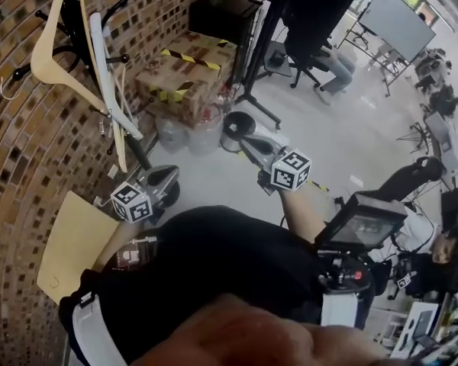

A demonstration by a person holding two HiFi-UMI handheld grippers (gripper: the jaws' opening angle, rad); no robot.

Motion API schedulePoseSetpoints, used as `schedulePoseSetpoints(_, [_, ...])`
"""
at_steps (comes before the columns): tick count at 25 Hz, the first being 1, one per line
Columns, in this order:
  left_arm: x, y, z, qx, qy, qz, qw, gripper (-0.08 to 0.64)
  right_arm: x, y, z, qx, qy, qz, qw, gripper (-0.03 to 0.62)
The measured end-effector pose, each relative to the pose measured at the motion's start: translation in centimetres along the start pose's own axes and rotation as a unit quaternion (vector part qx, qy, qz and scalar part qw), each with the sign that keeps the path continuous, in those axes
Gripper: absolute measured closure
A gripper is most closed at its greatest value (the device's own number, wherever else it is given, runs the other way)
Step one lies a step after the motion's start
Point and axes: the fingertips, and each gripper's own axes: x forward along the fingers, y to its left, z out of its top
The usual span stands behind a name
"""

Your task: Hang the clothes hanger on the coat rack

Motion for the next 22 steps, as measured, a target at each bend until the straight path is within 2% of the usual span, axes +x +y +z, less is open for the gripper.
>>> schedulePoseSetpoints(6, [2.8, -1.2, -0.5, 0.001, 0.021, -0.03, 0.9993, 0.558, -2.4, 0.3, -2.8, 0.048, -0.008, -0.01, 0.999, 0.58])
schedulePoseSetpoints(13, [3.9, -1.7, -0.8, -0.001, 0.027, -0.044, 0.9987, 0.558, -4.7, -0.8, -3.2, 0.046, -0.014, -0.048, 0.998, 0.58])
schedulePoseSetpoints(22, [3.6, -1.7, -0.7, -0.002, 0.027, -0.04, 0.9988, 0.558, -4.8, -0.1, -3.5, 0.032, -0.008, -0.043, 0.999, 0.58])
